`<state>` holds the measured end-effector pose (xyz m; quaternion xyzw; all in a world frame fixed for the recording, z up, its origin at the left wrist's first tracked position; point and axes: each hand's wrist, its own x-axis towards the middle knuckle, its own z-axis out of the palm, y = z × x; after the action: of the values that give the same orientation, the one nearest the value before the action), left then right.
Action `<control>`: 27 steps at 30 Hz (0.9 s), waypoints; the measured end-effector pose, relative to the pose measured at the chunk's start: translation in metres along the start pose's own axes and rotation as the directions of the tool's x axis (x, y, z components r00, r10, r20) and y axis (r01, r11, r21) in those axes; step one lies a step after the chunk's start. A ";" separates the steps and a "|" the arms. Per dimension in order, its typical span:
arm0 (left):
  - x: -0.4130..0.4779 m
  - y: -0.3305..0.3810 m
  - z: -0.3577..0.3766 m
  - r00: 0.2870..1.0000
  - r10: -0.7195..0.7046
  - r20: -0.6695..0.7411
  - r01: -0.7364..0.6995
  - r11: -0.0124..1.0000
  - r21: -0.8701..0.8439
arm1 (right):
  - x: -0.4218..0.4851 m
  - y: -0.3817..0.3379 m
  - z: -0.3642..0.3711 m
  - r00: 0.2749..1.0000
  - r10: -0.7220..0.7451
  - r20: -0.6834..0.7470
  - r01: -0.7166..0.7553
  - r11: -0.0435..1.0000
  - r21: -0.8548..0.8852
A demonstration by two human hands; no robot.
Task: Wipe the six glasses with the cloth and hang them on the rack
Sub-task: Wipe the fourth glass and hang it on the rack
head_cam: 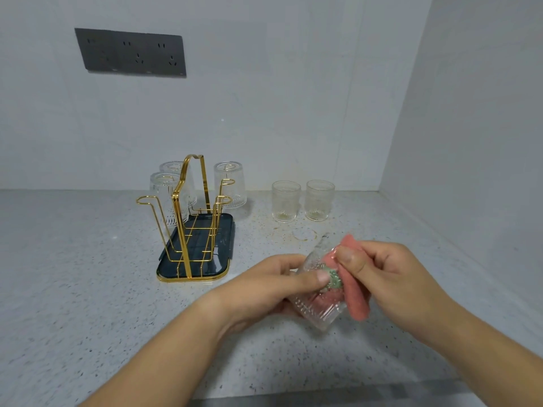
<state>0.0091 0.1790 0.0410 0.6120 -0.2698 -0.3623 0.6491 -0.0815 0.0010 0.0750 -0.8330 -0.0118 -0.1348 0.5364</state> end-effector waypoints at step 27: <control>0.009 -0.003 0.020 0.793 0.370 -0.484 -0.470 0.877 -0.101 | 0.004 0.027 0.023 0.942 0.336 0.012 -0.204 0.543 0.814</control>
<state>-0.0019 0.1593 0.0397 0.5290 -0.2007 -0.0834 0.8203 -0.0681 0.0098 0.0431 -0.4785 0.0963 -0.0907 0.8680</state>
